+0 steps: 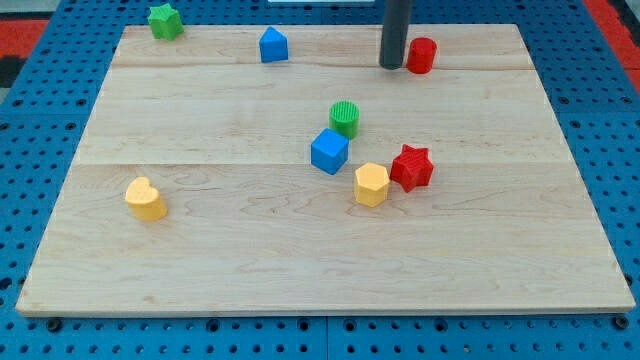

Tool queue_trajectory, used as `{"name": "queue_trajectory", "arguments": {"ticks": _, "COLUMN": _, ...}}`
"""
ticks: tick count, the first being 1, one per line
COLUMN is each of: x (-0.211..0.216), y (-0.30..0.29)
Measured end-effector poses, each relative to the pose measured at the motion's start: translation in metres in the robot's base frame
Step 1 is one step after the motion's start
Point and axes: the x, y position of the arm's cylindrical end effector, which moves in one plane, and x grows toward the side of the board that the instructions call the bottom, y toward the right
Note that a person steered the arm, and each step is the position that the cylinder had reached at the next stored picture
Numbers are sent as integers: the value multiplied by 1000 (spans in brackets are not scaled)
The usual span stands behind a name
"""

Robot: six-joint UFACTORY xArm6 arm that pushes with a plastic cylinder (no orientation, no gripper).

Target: Move the red star towards the center left of the board

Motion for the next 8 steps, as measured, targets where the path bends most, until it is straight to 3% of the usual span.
{"name": "queue_trajectory", "arguments": {"ticks": 2, "x": 0, "y": 15}}
{"name": "queue_trajectory", "arguments": {"ticks": 4, "x": 89, "y": -21}}
{"name": "queue_trajectory", "arguments": {"ticks": 6, "x": 177, "y": 43}}
{"name": "queue_trajectory", "arguments": {"ticks": 7, "x": 198, "y": 8}}
{"name": "queue_trajectory", "arguments": {"ticks": 8, "x": 196, "y": -109}}
